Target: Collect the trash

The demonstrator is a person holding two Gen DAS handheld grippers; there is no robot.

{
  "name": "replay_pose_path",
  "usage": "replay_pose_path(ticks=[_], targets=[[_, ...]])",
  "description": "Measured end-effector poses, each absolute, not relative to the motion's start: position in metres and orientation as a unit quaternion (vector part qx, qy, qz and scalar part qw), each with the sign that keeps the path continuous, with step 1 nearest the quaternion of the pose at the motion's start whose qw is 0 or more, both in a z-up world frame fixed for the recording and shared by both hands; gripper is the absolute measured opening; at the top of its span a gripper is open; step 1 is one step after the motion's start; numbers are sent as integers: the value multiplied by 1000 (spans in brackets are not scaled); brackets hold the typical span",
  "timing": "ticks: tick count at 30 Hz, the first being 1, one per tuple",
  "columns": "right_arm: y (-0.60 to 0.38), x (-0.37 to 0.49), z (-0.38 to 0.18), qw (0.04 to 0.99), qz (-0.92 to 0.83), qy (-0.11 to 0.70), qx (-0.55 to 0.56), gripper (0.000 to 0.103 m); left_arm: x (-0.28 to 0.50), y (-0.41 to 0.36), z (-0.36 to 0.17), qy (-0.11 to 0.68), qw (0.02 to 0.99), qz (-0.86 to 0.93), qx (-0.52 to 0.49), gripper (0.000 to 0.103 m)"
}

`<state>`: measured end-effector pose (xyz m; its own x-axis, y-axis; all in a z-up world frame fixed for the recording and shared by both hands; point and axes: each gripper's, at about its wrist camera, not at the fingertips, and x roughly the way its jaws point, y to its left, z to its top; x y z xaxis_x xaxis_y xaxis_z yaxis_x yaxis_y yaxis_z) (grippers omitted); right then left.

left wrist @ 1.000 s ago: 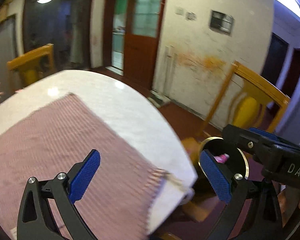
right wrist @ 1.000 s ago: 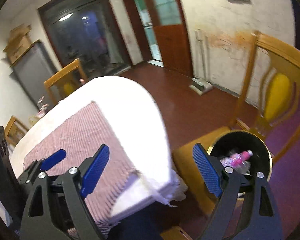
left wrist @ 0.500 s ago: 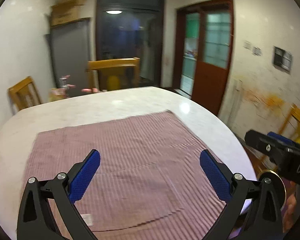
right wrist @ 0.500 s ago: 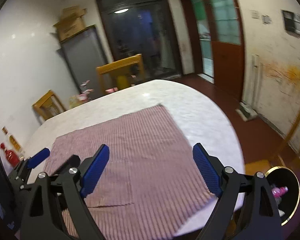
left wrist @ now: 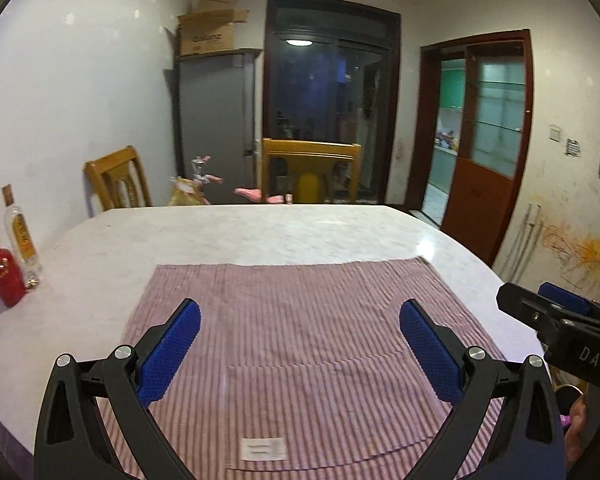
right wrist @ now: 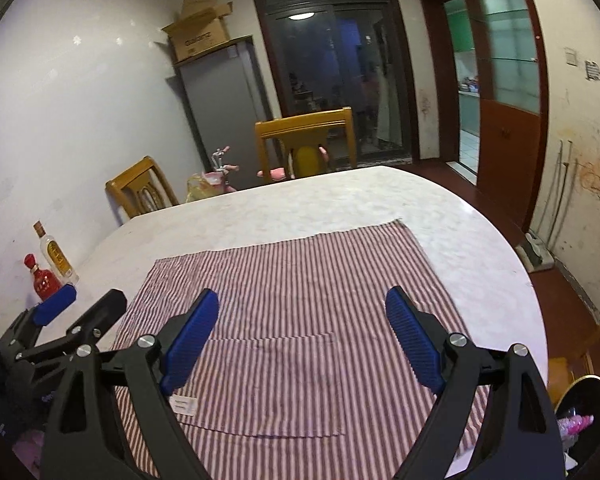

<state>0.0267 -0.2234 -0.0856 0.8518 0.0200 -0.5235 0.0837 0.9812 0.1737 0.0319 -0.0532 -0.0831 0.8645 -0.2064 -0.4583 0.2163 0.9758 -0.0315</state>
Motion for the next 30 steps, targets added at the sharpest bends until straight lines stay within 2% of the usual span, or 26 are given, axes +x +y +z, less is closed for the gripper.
replay_pose_path(ticks=[15, 30], targets=[[-182, 53, -65, 967, 20, 245, 66, 87, 39, -20, -51, 201, 978, -50, 6, 97], [-184, 42, -56, 971, 14, 228, 66, 87, 21, -22, -33, 176, 983, -47, 8, 97]])
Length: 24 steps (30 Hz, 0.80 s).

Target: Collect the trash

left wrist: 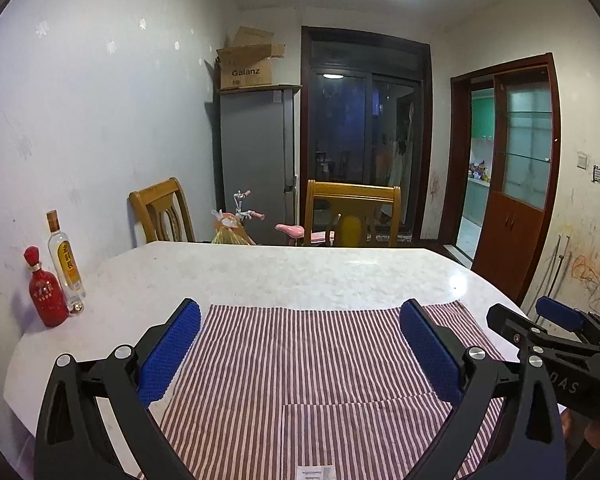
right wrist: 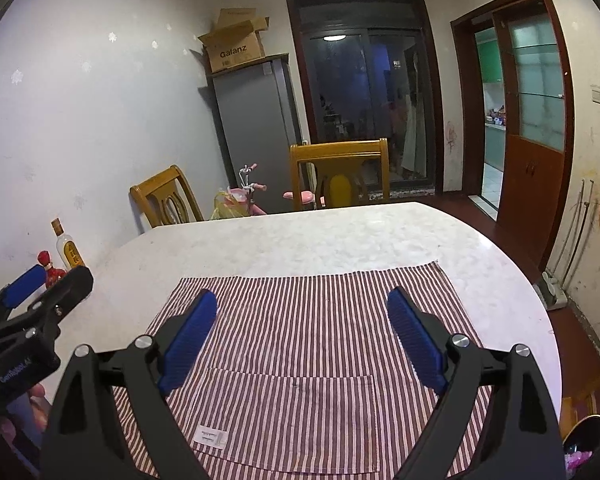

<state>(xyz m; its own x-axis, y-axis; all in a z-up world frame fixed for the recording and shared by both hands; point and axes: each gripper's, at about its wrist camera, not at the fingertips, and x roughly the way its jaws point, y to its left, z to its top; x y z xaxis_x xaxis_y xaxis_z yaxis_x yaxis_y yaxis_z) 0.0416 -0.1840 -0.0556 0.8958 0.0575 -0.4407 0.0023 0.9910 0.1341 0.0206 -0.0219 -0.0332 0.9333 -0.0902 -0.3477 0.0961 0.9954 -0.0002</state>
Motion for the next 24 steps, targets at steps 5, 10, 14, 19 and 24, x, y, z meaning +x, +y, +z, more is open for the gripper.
replay_pose_path(ticks=[5, 10, 14, 19, 24], targets=[[-184, 38, -54, 971, 16, 226, 72, 87, 15, -22, -32, 178, 983, -45, 16, 97], [-184, 33, -51, 972, 18, 223, 73, 87, 6, -22, -27, 172, 984, -45, 12, 97], [-184, 29, -49, 973, 19, 219, 76, 87, 0, -21, -24, 168, 985, -46, 11, 97], [-184, 24, -46, 974, 22, 213, 78, 88, -9, -22, -21, 162, 985, -51, 6, 97], [-185, 21, -44, 973, 22, 214, 79, 88, -14, -24, -17, 158, 986, -59, 4, 97]])
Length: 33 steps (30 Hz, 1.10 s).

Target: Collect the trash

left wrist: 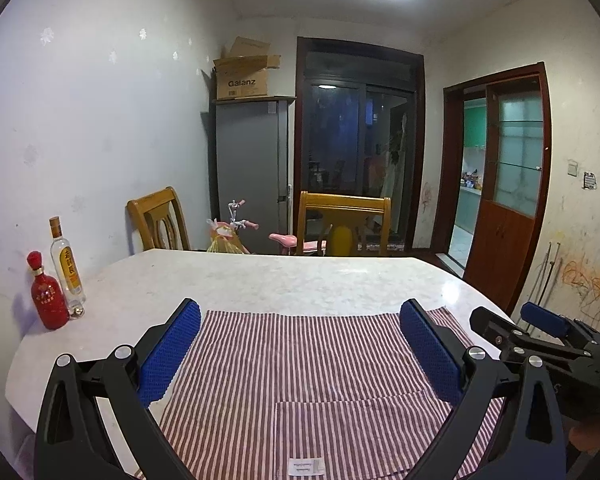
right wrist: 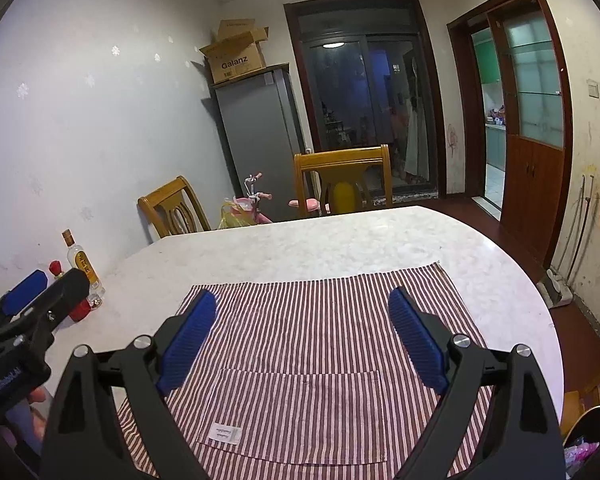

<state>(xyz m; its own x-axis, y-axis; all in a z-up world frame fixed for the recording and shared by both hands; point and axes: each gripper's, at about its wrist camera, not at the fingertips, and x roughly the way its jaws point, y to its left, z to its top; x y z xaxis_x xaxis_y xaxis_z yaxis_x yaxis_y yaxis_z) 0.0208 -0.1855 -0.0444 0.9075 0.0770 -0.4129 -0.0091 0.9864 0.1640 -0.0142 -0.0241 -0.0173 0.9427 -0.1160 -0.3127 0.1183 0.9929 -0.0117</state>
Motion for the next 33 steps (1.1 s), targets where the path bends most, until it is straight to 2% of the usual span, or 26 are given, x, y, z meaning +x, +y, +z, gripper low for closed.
replay_pose_path(ticks=[33], targets=[[-186, 23, -43, 973, 29, 215, 84, 88, -22, -31, -2, 136, 990, -26, 8, 97]])
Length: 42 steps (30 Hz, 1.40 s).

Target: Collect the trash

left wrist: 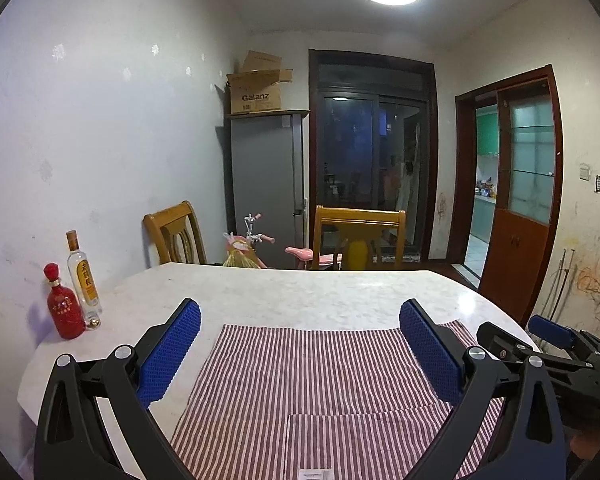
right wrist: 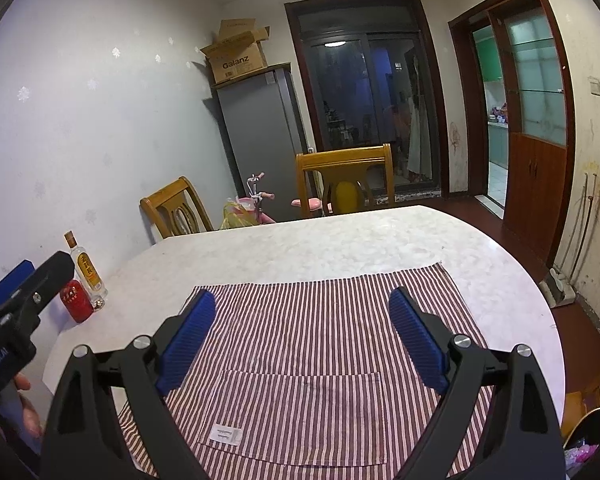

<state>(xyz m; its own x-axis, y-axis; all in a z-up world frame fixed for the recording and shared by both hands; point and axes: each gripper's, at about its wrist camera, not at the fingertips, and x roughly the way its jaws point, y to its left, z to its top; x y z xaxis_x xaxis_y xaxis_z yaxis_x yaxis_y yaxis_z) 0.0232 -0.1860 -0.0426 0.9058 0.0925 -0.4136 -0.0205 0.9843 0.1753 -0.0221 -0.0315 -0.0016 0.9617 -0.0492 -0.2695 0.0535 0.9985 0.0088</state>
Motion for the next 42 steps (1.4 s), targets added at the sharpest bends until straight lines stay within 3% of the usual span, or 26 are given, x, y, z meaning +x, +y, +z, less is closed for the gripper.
replay_pose_path(ticks=[42], targets=[[-187, 28, -48, 972, 25, 219, 88, 89, -17, -32, -7, 143, 989, -33, 11, 97]])
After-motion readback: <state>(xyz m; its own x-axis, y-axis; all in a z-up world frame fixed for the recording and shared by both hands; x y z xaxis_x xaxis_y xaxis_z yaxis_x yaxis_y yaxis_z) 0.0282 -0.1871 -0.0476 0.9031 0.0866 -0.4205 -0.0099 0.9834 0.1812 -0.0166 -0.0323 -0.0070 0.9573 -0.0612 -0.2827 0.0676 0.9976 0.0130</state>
